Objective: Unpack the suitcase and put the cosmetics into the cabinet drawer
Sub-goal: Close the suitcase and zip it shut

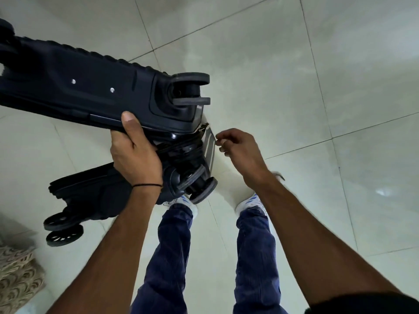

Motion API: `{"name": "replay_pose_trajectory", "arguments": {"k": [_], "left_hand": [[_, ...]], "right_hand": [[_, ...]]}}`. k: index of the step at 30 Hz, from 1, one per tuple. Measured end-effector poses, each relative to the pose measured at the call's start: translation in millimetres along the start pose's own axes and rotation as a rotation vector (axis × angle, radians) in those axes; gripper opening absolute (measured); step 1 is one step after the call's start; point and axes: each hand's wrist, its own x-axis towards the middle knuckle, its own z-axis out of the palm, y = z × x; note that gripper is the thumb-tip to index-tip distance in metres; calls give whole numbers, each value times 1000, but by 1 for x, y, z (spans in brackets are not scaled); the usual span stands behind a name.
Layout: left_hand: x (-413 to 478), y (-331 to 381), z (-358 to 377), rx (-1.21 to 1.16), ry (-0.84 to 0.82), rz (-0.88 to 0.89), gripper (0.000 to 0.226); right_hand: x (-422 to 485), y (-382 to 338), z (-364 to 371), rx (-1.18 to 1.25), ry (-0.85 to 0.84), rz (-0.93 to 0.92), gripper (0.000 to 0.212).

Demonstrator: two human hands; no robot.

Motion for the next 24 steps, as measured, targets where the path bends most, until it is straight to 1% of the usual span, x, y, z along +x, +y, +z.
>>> {"name": "replay_pose_trajectory", "arguments": {"k": [3,6,8,10,13,17,20,22,23,24], "left_hand": [[5,1,1,-38,-51,-7,42],[8,3,0,-139,-126,-17,44],[9,3,-1,-193,-168,-2,45],[11,2,-1,-217,-199,10,46],[11,0,-1,-230,-228,-1,48],[7,4,-2,-223,-244,-12,53],[7,4,-4,-221,-257,-30,52],[7,4,-4,-225,-259,-36,52],[7,3,-4,-226,-258,-37,53],[7,3,-4,-223,-259,-35,53]], "right_hand": [[22,12,24,-20,-84,26,26],[41,6,40,-22,-108,11,34],[52,2,44,-8,-130,16,35],[63,-1,41,-19,-179,36,33],[74,-12,29,-116,-255,86,24],[87,-29,17,-250,-308,96,22],[88,-38,14,-270,-350,111,22],[87,-37,13,-284,-372,98,16],[85,-36,13,-260,-368,97,13],[83,-35,14,-210,-351,103,17]]}}
